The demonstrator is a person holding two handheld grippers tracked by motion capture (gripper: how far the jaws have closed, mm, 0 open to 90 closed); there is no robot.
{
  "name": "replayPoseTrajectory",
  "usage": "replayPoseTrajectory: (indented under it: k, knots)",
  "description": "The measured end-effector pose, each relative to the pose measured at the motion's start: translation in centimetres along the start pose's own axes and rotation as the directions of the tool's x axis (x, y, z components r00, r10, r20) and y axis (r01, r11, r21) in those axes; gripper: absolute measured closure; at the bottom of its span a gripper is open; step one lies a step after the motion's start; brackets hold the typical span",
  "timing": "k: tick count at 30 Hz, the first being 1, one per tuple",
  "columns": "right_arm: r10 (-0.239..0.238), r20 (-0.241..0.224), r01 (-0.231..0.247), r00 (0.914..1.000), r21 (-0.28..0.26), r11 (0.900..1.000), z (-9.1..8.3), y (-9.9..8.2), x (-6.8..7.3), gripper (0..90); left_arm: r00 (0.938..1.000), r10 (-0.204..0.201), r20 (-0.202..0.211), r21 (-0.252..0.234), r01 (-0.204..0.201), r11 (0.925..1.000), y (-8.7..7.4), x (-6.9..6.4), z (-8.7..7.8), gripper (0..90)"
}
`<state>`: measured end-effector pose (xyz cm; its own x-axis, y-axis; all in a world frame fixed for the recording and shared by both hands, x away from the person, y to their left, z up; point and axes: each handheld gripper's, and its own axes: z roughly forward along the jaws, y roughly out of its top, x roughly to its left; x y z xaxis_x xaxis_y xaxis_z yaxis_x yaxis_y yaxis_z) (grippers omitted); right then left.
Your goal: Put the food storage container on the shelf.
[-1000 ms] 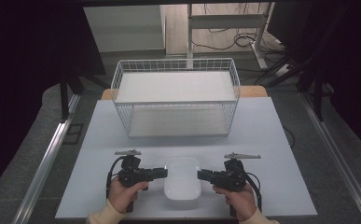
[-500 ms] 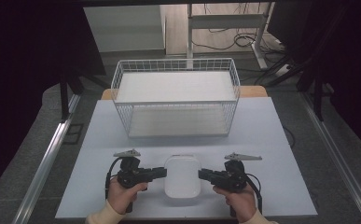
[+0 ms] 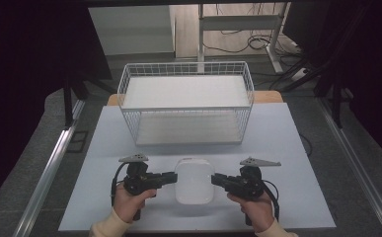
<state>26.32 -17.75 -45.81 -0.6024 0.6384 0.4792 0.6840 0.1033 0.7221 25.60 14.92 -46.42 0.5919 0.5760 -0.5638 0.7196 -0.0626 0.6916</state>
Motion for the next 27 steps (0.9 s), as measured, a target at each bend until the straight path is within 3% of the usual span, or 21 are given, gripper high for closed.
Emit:
replayPoseTrajectory:
  k: [8,19,27]
  knots:
    - [-0.038,0.003,0.038,0.9993,-0.032,0.9988,-0.4,2.1,0.0,78.9,0.9991,0.043,-0.004,-0.028,-0.043,0.9987,2.5,-0.4,-0.3,80.6]
    - [-0.096,-0.003,0.096,0.9954,-0.088,0.9915,-1.1,6.7,0.3,78.9,0.9949,0.100,-0.018,-0.076,-0.101,0.9920,6.9,-1.2,-1.6,80.7]
    - [-0.127,0.005,0.127,0.9918,-0.106,0.9861,-1.1,9.7,0.6,78.8,0.9917,0.128,-0.012,-0.106,-0.129,0.9860,9.6,-0.8,-2.2,81.0]
